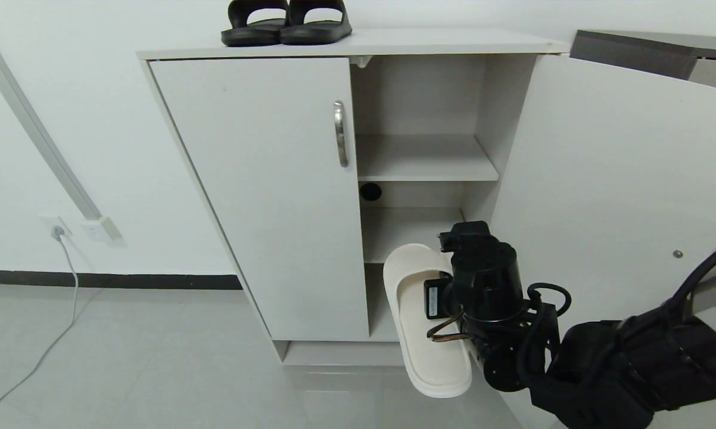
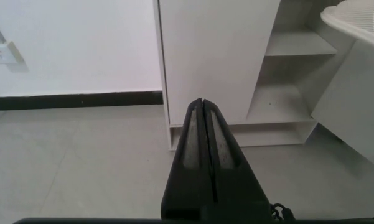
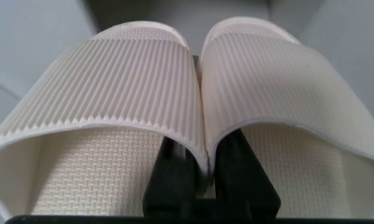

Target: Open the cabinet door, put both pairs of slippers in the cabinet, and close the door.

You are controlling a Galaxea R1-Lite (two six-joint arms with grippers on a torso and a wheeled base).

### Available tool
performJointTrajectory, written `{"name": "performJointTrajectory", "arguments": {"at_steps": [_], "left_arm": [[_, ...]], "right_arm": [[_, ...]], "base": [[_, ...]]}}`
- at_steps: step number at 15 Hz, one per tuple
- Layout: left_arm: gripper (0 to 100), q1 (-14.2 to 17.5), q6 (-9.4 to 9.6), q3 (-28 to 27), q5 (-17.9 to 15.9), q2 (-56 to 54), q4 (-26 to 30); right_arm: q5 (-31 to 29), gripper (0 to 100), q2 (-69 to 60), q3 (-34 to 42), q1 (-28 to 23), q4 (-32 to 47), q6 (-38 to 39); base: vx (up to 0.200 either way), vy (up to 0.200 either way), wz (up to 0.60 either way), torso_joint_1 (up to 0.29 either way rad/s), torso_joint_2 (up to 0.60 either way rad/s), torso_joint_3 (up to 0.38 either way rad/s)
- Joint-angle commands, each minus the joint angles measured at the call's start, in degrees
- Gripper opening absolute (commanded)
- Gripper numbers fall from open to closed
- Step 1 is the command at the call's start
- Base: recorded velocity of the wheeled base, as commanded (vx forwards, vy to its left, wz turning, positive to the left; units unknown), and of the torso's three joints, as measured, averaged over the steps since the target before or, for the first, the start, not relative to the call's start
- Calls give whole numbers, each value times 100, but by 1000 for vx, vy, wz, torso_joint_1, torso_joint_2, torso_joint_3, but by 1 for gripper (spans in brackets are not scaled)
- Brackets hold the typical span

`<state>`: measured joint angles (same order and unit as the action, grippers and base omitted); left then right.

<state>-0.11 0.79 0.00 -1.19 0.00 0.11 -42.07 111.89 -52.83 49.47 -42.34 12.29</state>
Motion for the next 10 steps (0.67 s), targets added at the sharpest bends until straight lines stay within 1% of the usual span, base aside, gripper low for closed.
{"name": "performJointTrajectory", "arguments": {"at_steps": [1, 5, 7, 10], "left_arm": [[0, -7, 0, 0, 5, 9, -2], [0, -7, 0, 0, 5, 9, -2], [0, -7, 0, 0, 5, 9, -2], [0, -15, 0, 0, 5, 9, -2]], "right_arm": [[15, 0, 70, 1, 10, -3, 10], [120, 0, 158, 28, 36, -20, 81], [287, 0, 237, 28, 72, -20, 186], [410, 0, 580, -8, 54, -205, 204]], "base": [[0, 0, 0, 0, 0, 0], [0, 0, 0, 0, 0, 0], [0, 0, 0, 0, 0, 0], [0, 0, 0, 1, 1, -33]]}}
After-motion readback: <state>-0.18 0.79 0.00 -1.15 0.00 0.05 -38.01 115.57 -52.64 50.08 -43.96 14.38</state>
